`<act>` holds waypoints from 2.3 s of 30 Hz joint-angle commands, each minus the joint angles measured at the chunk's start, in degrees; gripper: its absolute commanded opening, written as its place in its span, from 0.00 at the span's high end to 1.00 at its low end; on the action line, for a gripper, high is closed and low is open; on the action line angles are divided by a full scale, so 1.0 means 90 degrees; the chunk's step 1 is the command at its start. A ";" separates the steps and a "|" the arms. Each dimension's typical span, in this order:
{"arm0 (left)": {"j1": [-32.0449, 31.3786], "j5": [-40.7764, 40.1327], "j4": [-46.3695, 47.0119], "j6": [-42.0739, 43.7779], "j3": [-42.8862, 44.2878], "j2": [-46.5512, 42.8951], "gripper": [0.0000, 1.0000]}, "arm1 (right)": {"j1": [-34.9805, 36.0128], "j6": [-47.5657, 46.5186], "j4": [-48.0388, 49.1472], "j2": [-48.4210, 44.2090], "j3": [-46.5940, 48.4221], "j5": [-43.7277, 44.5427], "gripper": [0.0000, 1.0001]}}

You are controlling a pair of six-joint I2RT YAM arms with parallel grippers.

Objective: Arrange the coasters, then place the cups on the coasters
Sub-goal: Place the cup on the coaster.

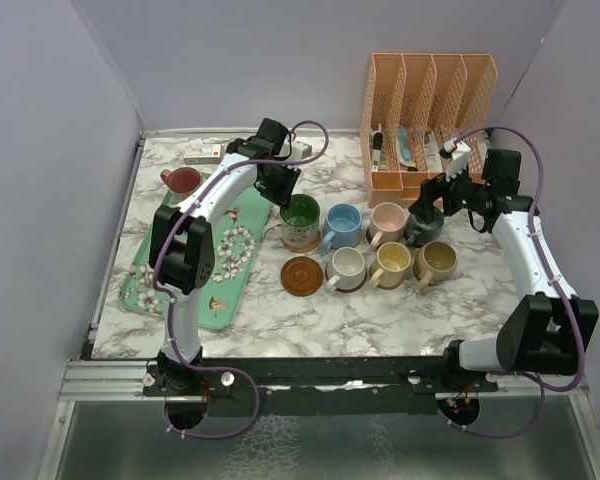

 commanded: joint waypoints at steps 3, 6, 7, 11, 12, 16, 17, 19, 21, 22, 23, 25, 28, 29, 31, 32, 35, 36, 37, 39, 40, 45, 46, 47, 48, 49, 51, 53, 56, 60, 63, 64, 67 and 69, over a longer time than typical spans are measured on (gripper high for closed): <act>-0.0037 0.0307 0.0095 -0.0024 0.0292 -0.0033 0.72 | 0.0019 -0.0050 -0.0016 -0.0104 0.0005 -0.0047 0.02; -0.0037 0.0272 0.0084 0.0036 0.0296 -0.0101 0.64 | 0.0019 -0.0052 -0.0017 -0.0104 0.0010 -0.0043 0.02; -0.0037 0.0260 0.0079 0.0052 0.0293 -0.0146 0.61 | 0.0019 -0.0050 -0.0021 -0.0104 0.0009 -0.0041 0.02; -0.0028 0.0244 0.0082 0.0178 0.0186 -0.0405 0.52 | 0.0019 -0.0050 -0.0017 -0.0099 0.0009 -0.0048 0.02; -0.0027 0.0257 0.0088 0.0244 0.0136 -0.0499 0.49 | 0.0019 -0.0050 -0.0016 -0.0095 0.0010 -0.0057 0.02; -0.0027 0.0329 0.0142 0.0697 -0.0201 -0.0898 0.35 | 0.0019 -0.0042 -0.0016 -0.0082 0.0005 -0.0065 0.02; -0.0027 0.0353 0.0147 0.0857 -0.0326 -0.1006 0.31 | 0.0019 -0.0047 -0.0022 -0.0078 0.0009 -0.0069 0.02; 0.0003 0.0368 0.0370 0.1109 -0.0703 -0.1338 0.27 | 0.0019 -0.0049 -0.0017 -0.0073 0.0010 -0.0070 0.02; 0.0032 0.0427 0.0653 0.1464 -0.1168 -0.1689 0.25 | 0.0019 -0.0047 -0.0019 -0.0053 0.0010 -0.0073 0.02; 0.0053 0.0464 0.0786 0.1700 -0.1415 -0.1890 0.25 | 0.0019 -0.0050 -0.0023 -0.0053 0.0005 -0.0084 0.02; 0.0060 0.0485 0.0879 0.1905 -0.1650 -0.2066 0.23 | 0.0019 -0.0048 -0.0022 -0.0048 0.0008 -0.0080 0.02; 0.0094 0.0569 0.1056 0.2333 -0.2097 -0.2480 0.21 | 0.0019 -0.0050 -0.0025 -0.0037 0.0010 -0.0079 0.02; 0.0143 0.0716 0.1381 0.2959 -0.2753 -0.2913 0.19 | 0.0019 -0.0049 -0.0026 -0.0026 0.0009 -0.0094 0.02; 0.0161 0.0779 0.1473 0.3196 -0.2952 -0.3011 0.18 | 0.0019 -0.0050 -0.0026 -0.0024 0.0009 -0.0093 0.02; 0.0206 0.0856 0.1705 0.3617 -0.3427 -0.3181 0.18 | 0.0019 -0.0045 -0.0038 -0.0026 0.0019 -0.0104 0.02; 0.0236 0.0933 0.1773 0.3816 -0.3578 -0.3235 0.19 | 0.0019 -0.0049 -0.0036 -0.0029 0.0018 -0.0093 0.02; 0.0333 0.1142 0.1964 0.4291 -0.3857 -0.3310 0.19 | 0.0019 -0.0045 -0.0027 -0.0053 0.0004 -0.0086 0.02; 0.0368 0.1220 0.1984 0.4415 -0.3891 -0.3293 0.19 | 0.0019 -0.0042 -0.0029 -0.0062 0.0008 -0.0087 0.02; 0.0393 0.1304 0.1987 0.4528 -0.3902 -0.3265 0.19 | 0.0019 -0.0043 -0.0019 -0.0072 0.0010 -0.0088 0.02; 0.0438 0.1429 0.1998 0.4703 -0.3899 -0.3164 0.19 | 0.0019 -0.0049 -0.0025 -0.0068 0.0010 -0.0090 0.02; 0.0471 0.1496 0.2018 0.4762 -0.3877 -0.3103 0.19 | 0.0019 -0.0047 -0.0026 -0.0067 0.0009 -0.0094 0.02; 0.0510 0.1832 0.2027 0.5000 -0.3831 -0.2782 0.22 | 0.0019 -0.0050 -0.0026 -0.0077 0.0012 -0.0090 0.02; 0.0505 0.1863 0.2027 0.5008 -0.3819 -0.2711 0.22 | 0.0019 -0.0045 -0.0026 -0.0075 0.0010 -0.0090 0.02; 0.0508 0.1883 0.2018 0.5002 -0.3806 -0.2638 0.23 | 0.0019 -0.0048 -0.0026 -0.0077 0.0010 -0.0081 0.02; 0.0509 0.1891 0.2020 0.5013 -0.3804 -0.2588 0.23 | 0.0019 -0.0050 -0.0031 -0.0075 0.0010 -0.0085 0.02; 0.0510 0.1895 0.2025 0.5019 -0.3809 -0.2544 0.24 | 0.0019 -0.0054 -0.0027 -0.0075 0.0007 -0.0082 0.02; 0.0505 0.1946 0.2019 0.4987 -0.3803 -0.2480 0.27 | 0.0019 -0.0060 -0.0026 -0.0068 0.0009 -0.0084 0.02; 0.0507 0.2016 0.2022 0.4955 -0.3851 -0.2460 0.30 | 0.0019 -0.0056 -0.0026 -0.0057 0.0009 -0.0074 0.02; 0.0509 0.2063 0.2052 0.4919 -0.3917 -0.2436 0.34 | 0.0019 -0.0054 -0.0026 -0.0055 0.0010 -0.0069 0.02; 0.0509 0.2139 0.2083 0.4825 -0.4025 -0.2425 0.40 | 0.0019 -0.0057 -0.0028 -0.0035 0.0007 -0.0069 0.02; 0.0508 0.2163 0.2071 0.4754 -0.4122 -0.2484 0.44 | 0.0019 -0.0062 -0.0036 -0.0032 0.0010 -0.0072 0.02; 0.0506 0.2170 0.2071 0.4727 -0.4171 -0.2520 0.45 | 0.0019 -0.0069 -0.0036 -0.0027 0.0010 -0.0076 0.02; 0.0500 0.2201 0.2075 0.4651 -0.4327 -0.2629 0.47 | 0.0019 -0.0070 -0.0037 -0.0019 0.0010 -0.0069 0.02; 0.0501 0.2212 0.2073 0.4579 -0.4415 -0.2689 0.49 | 0.0019 -0.0067 -0.0044 -0.0013 0.0007 -0.0079 0.02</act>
